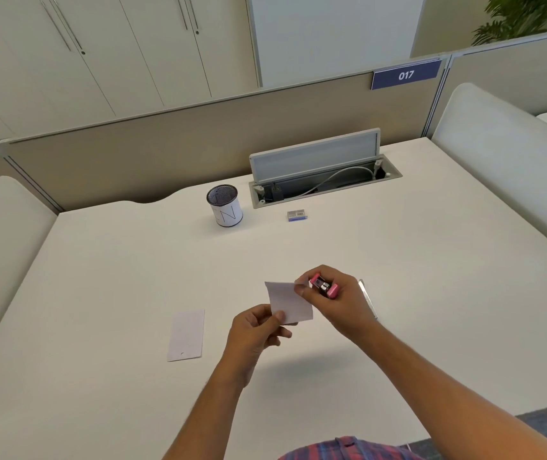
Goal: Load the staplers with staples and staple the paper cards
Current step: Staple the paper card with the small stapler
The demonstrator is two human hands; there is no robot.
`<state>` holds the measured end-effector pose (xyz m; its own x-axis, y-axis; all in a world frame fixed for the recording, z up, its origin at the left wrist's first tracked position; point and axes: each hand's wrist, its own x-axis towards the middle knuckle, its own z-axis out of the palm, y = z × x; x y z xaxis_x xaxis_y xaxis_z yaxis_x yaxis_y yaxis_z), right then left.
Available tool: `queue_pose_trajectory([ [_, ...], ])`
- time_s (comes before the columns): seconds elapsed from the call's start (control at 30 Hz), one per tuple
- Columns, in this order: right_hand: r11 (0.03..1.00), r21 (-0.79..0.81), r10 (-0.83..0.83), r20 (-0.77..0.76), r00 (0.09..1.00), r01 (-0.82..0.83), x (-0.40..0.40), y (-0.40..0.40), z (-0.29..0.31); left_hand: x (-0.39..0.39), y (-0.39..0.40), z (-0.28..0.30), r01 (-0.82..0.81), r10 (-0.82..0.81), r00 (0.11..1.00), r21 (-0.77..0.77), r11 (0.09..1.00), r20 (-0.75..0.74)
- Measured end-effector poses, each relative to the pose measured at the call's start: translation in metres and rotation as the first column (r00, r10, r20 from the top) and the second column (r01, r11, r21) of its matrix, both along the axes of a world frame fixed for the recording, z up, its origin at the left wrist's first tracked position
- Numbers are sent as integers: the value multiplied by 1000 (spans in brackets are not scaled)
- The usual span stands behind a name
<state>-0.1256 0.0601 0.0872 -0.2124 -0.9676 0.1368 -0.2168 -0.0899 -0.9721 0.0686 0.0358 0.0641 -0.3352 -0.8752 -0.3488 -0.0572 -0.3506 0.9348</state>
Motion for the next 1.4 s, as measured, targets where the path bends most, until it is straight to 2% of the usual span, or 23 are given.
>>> queue_pose_trajectory([
  [0.1, 997, -11, 69, -207, 976, -73, -5, 4, -11, -2, -2, 3, -33, 39, 995, 71, 997, -87],
  [0.3, 987, -56, 113, -404, 908, -148, -9, 8, -16, -6, -6, 12, -43, 73, 978, 151, 988, -194],
  [0.47, 987, -63, 111, -405, 908, -149, -10, 2, -16, -9, -8, 17, -19, 60, 975, 191, 981, -212],
  [0.67, 987, -91, 82, -436, 896, -135, -10, 3, -7, -9, -8, 18, -53, 83, 978, 157, 986, -190],
  [0.8, 991, -87, 67, -325, 943, -101, -9, 3, -9, -8, -8, 16, -97, 111, 982, 97, 991, -154],
  [0.93, 995, -79, 34, -252, 967, -56, -10, 1, -11, -7, -6, 12, -103, 102, 994, -8, 995, -48],
  [1.13, 967, -238, -183, -374, 909, 97, -18, -3, -17, -7, -3, 14, -33, 32, 998, -15, 999, -50],
  [1.23, 942, -335, -152, -498, 854, -28, -20, 0, -18, -8, -2, 17, -20, 21, 995, 15, 1000, -98],
  [1.33, 934, -301, -53, -652, 756, -194, -19, 3, -19, -8, -1, 20, -24, 29, 989, 35, 999, -142],
  [1.4, 938, -278, -37, -679, 734, -209, -17, 4, -19, -8, -1, 22, -26, 31, 988, 36, 999, -152],
])
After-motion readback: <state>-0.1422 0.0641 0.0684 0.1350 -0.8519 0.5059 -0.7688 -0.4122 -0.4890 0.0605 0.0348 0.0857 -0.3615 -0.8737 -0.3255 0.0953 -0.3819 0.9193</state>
